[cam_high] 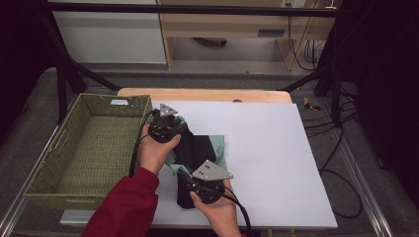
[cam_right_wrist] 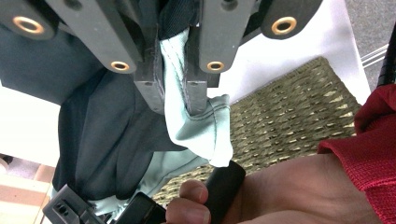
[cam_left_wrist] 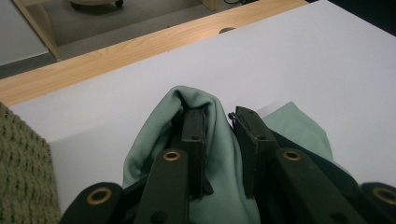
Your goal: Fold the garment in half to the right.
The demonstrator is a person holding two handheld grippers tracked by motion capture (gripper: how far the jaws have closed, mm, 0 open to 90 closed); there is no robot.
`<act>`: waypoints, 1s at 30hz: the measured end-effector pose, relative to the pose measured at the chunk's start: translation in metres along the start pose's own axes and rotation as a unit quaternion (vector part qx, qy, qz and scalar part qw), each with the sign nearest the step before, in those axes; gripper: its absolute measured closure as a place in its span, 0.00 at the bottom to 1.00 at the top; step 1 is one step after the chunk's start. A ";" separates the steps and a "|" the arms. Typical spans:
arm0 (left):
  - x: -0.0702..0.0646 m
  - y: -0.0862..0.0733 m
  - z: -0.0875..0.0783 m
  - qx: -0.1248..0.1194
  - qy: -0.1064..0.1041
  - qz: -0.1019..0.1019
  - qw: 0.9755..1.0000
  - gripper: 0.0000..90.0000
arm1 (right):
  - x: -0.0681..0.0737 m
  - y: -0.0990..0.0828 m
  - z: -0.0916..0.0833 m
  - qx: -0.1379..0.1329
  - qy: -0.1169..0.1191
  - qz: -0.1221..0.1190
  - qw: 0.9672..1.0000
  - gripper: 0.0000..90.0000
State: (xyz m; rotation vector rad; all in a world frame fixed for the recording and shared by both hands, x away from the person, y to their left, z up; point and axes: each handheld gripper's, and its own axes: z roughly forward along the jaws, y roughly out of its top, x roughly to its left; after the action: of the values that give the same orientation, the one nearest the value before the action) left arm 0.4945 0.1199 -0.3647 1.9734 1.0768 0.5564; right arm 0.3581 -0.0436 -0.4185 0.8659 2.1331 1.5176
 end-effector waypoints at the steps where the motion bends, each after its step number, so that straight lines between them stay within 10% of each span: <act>1: -0.001 0.000 0.001 -0.001 -0.002 -0.001 1.000 0.82 | -0.002 -0.001 -0.002 0.001 -0.001 0.003 1.000 0.91; 30: -0.025 0.003 0.019 -0.019 -0.035 -0.001 0.999 0.80 | -0.011 -0.013 -0.015 0.011 -0.013 -0.002 1.000 0.91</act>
State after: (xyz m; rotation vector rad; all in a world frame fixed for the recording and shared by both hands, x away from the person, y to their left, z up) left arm 0.4950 0.0900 -0.3734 1.9434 1.0190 0.5002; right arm 0.3534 -0.0646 -0.4265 0.8832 2.1365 1.4760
